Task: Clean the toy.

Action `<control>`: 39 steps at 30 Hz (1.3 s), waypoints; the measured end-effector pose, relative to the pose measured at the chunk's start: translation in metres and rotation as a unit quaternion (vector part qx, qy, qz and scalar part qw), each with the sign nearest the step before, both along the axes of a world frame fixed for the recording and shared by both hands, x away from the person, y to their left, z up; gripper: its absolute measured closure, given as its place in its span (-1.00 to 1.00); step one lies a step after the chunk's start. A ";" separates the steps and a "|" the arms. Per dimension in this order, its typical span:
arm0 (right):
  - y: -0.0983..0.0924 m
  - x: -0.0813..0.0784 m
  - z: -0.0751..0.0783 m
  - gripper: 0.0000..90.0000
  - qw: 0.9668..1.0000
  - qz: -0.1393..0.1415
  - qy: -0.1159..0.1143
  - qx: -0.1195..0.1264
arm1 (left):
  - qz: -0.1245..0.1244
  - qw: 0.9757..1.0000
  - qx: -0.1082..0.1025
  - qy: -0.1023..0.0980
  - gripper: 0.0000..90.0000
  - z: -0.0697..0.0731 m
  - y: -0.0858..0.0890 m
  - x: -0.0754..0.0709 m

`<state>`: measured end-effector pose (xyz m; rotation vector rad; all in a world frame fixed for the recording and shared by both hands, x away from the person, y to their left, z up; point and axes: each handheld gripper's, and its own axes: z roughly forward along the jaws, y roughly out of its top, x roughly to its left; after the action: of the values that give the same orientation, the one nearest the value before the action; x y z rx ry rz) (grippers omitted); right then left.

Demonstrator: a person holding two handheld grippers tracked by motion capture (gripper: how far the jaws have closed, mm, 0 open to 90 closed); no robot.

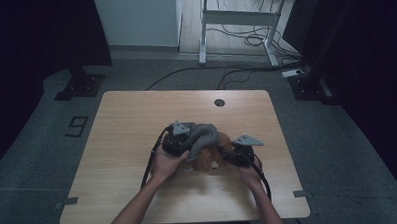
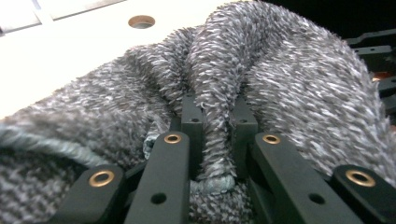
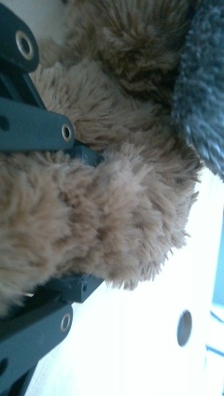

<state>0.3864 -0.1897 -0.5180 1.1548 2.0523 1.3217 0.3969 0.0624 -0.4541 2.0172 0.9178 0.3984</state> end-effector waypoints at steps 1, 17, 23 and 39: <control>0.000 0.002 0.000 0.23 1.000 -0.004 -0.002 -0.001 | 0.001 1.000 0.001 0.001 0.78 0.001 -0.002 0.005; -0.007 -0.021 -0.001 0.14 0.998 0.018 -0.050 -0.024 | -0.027 0.999 0.022 0.015 0.78 0.028 -0.046 0.016; -0.016 -0.029 -0.004 0.07 0.998 0.042 -0.037 -0.008 | -0.030 0.999 0.005 0.042 0.78 0.006 -0.032 0.011; -0.017 -0.038 -0.003 0.01 0.998 0.052 -0.017 0.003 | 0.042 0.999 0.012 0.002 0.78 0.016 0.059 -0.032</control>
<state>0.3485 -0.2068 -0.5211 1.0323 2.1104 1.3867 0.3653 0.1218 -0.4381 2.0059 1.0065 0.4534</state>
